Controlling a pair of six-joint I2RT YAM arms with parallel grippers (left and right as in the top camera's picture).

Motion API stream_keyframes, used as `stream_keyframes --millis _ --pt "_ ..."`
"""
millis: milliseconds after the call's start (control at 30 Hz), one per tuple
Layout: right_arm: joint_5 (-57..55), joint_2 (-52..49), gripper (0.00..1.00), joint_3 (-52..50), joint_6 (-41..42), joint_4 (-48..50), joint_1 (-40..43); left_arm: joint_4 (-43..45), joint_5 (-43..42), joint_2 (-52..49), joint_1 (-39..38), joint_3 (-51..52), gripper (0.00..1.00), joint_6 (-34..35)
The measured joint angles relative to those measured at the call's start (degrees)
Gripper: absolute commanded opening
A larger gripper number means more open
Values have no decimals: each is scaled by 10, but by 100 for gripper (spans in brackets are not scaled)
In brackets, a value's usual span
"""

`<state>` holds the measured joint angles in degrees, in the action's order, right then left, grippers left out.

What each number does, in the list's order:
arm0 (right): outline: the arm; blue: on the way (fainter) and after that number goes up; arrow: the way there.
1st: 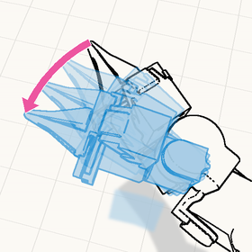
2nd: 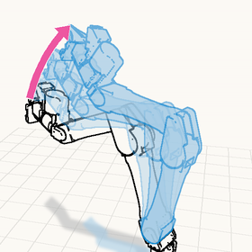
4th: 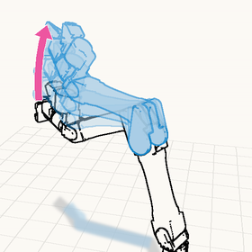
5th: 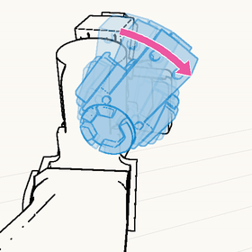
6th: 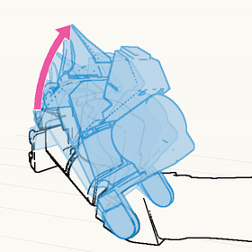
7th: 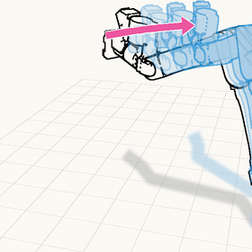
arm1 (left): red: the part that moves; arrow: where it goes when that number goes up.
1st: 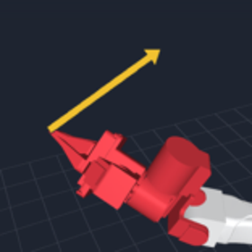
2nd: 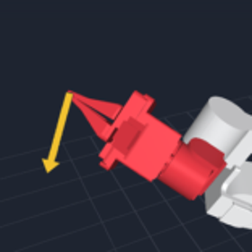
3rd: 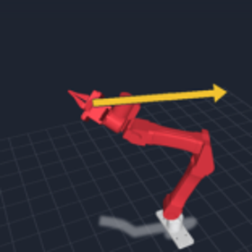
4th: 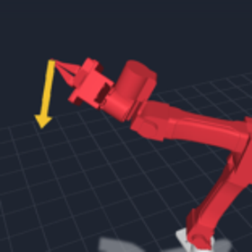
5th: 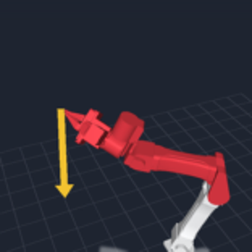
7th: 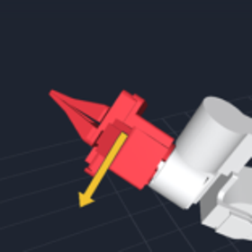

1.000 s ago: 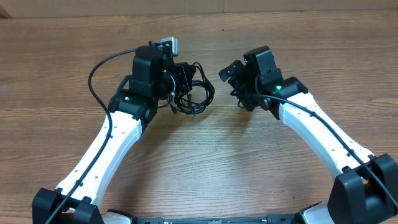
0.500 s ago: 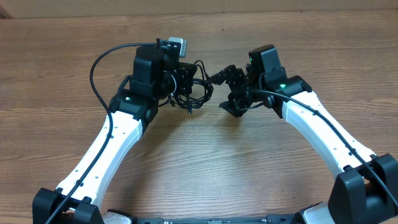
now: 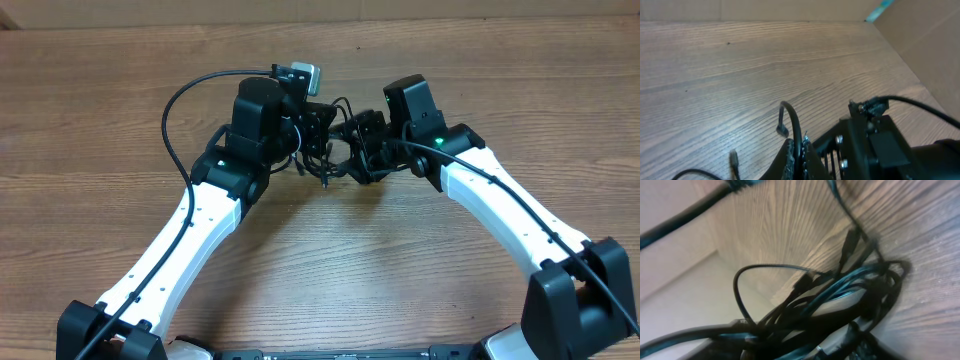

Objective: Untangle cables

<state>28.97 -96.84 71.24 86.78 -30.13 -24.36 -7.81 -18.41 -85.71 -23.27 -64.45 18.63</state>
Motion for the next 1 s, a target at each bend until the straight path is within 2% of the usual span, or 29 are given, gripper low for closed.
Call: stream_keyframes --millis 33,67,133,367,467,600,667,700,767,800,833,933,1000 --pt "-1 -4 8 0 2 -7 1 -3 5 0 0 0 4 8" --pt "-2 -7 4 0 4 -12 1 -5 11 0 0 2 4 15" --pt "-8 -12 4 0 -2 -29 3 -7 24 0 0 3 4 26" --pt "-23 -22 4 0 -157 -73 4 -23 162 0 14 1 4 65" --pt "-29 -22 4 0 -221 -96 10 -38 185 0 21 1 19 75" --pt "-40 -22 4 0 -258 -95 14 -69 175 0 23 1 26 81" --pt "-47 -22 4 0 -266 -95 14 -85 148 0 23 1 35 82" --pt "-52 -22 4 0 -270 -95 14 -92 129 0 23 1 56 81" --pt "-58 -22 4 0 -276 -94 14 -103 83 0 23 0 68 71" --pt "-60 -22 4 0 -282 -95 14 -108 62 0 23 0 92 71" --pt "-63 -22 4 0 -292 -94 14 -119 24 0 23 0 96 73" --pt "-66 -22 4 0 -313 -96 14 -139 -16 0 23 0 98 105" --pt "-67 -22 4 0 -328 -96 14 -140 -42 -7 23 0 89 144"
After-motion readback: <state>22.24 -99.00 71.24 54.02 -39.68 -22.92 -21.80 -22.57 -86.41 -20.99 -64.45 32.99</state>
